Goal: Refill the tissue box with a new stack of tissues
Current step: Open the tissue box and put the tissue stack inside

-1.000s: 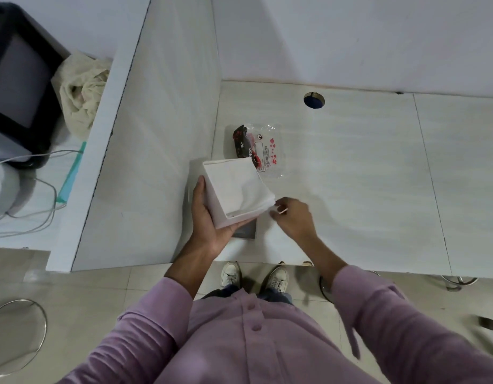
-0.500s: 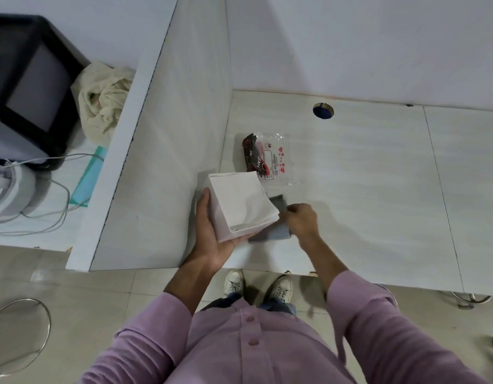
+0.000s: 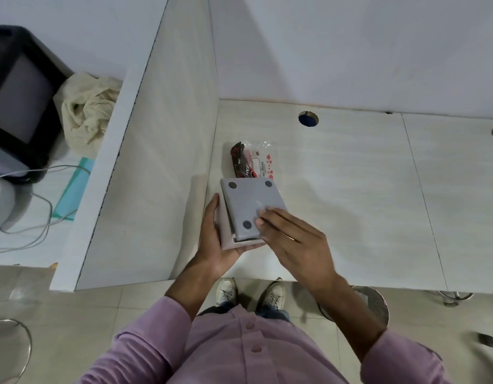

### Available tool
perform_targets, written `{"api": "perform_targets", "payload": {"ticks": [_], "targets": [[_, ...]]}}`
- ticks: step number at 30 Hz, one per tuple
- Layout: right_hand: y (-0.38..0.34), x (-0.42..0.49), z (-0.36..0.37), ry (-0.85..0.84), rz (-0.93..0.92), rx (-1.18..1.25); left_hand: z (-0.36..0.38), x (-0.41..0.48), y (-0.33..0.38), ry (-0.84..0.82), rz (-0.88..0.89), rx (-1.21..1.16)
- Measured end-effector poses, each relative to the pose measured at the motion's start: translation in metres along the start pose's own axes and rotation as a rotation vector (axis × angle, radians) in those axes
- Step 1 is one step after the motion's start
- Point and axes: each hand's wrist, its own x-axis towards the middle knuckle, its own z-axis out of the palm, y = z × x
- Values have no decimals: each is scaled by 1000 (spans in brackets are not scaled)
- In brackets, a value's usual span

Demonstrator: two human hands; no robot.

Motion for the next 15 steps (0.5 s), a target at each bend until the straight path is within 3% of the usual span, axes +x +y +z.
{"api": "perform_targets", "payload": {"ticks": [4,9,15], "targets": [[4,5,-7,-55,-20,84,0,-1,2,-28,-41,-8],[18,20,-17,-310,119,181,3,-3,1,-55,-24,73],[27,43,-17,-504,66,176,14,-8,0,-99,-45,71]]}}
